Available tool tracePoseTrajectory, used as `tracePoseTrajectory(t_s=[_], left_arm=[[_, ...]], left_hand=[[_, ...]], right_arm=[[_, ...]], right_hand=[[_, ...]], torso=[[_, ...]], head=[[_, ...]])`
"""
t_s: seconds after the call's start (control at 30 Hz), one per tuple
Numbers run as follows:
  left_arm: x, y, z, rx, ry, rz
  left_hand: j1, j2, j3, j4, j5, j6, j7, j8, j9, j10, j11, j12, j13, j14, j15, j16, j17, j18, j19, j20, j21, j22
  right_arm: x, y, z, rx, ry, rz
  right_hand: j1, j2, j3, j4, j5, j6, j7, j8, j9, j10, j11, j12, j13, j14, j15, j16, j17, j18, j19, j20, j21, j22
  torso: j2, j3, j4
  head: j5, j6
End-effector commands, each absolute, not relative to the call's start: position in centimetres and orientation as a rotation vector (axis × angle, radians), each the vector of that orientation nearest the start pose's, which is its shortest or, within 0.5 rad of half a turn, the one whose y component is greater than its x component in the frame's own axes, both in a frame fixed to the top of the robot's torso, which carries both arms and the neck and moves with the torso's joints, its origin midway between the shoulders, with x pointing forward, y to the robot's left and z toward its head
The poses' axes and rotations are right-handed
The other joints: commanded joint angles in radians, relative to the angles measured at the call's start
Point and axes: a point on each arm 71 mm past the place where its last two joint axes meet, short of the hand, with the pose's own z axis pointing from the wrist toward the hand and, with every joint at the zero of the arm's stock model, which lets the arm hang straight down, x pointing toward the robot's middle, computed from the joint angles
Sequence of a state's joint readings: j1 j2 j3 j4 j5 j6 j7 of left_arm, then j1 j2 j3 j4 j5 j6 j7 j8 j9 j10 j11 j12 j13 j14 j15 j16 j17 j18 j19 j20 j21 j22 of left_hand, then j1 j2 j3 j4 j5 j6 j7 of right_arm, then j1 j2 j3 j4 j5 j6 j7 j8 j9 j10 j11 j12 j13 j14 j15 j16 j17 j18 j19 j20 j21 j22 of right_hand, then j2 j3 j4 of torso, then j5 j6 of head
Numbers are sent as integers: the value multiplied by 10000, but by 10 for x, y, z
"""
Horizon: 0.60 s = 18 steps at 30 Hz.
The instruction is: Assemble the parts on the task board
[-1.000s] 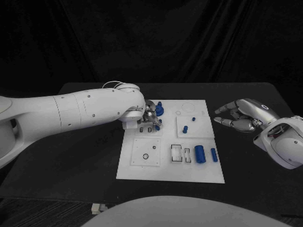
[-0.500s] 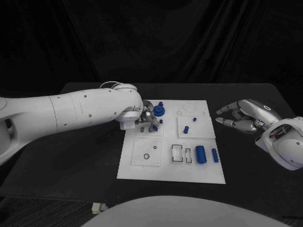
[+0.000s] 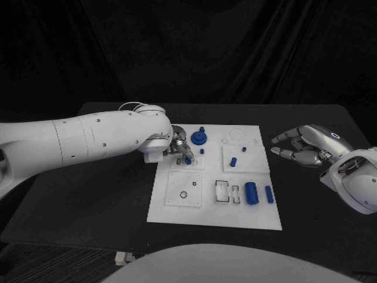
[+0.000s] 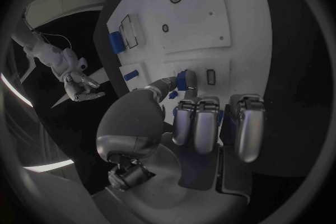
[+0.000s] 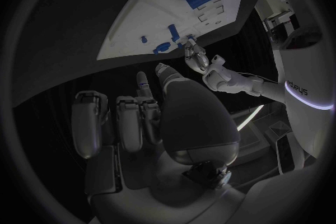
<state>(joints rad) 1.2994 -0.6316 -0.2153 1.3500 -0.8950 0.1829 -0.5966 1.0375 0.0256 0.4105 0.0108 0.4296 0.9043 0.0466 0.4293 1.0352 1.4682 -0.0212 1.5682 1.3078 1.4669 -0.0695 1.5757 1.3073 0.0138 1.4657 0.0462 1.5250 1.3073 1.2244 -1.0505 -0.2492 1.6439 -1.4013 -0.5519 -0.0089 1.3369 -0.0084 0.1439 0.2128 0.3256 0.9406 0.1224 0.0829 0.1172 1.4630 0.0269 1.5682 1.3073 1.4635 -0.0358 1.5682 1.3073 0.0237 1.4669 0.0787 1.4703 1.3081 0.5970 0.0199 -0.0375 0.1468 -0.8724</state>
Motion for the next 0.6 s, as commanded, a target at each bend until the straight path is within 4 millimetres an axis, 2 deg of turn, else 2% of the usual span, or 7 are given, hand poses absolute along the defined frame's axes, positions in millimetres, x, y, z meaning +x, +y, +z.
tracePoseTrajectory(t_s=[0.03, 0.6], left_arm=[[490, 171, -253, -2109, 25100, -3023], [492, 170, -252, -2378, 24823, -3040]], left_hand=[[-153, 2, 446, -352, -18, 17, -38, -79, 19, 1026, -38, 26, 2630, 1039, -16, -49, 2634, 77, 503, -46, -65, 1952], [-274, 67, 639, -294, -286, -21, -8, -206, 93, 1026, -13, 26, 2630, 1039, 2, -49, 2634, 79, 498, -33, -77, 1951]], right_arm=[[430, -269, -222, -764, 16311, 6161], [429, -270, -224, -770, 16418, 6164]], right_hand=[[95, 10, 67, 13, 65, 96, -7, -31, -16, 1078, 71, 26, 2635, 1073, 51, 26, 2635, 44, 412, 0, -32, 2257], [100, 12, 77, 12, 74, 109, -4, -29, -16, 1078, 82, 26, 2635, 1073, 58, 26, 2635, 48, 403, 4, -47, 2252]], torso=[[12, -12, 4], [2, -15, -20]], head=[[14, -3], [97, -3]])
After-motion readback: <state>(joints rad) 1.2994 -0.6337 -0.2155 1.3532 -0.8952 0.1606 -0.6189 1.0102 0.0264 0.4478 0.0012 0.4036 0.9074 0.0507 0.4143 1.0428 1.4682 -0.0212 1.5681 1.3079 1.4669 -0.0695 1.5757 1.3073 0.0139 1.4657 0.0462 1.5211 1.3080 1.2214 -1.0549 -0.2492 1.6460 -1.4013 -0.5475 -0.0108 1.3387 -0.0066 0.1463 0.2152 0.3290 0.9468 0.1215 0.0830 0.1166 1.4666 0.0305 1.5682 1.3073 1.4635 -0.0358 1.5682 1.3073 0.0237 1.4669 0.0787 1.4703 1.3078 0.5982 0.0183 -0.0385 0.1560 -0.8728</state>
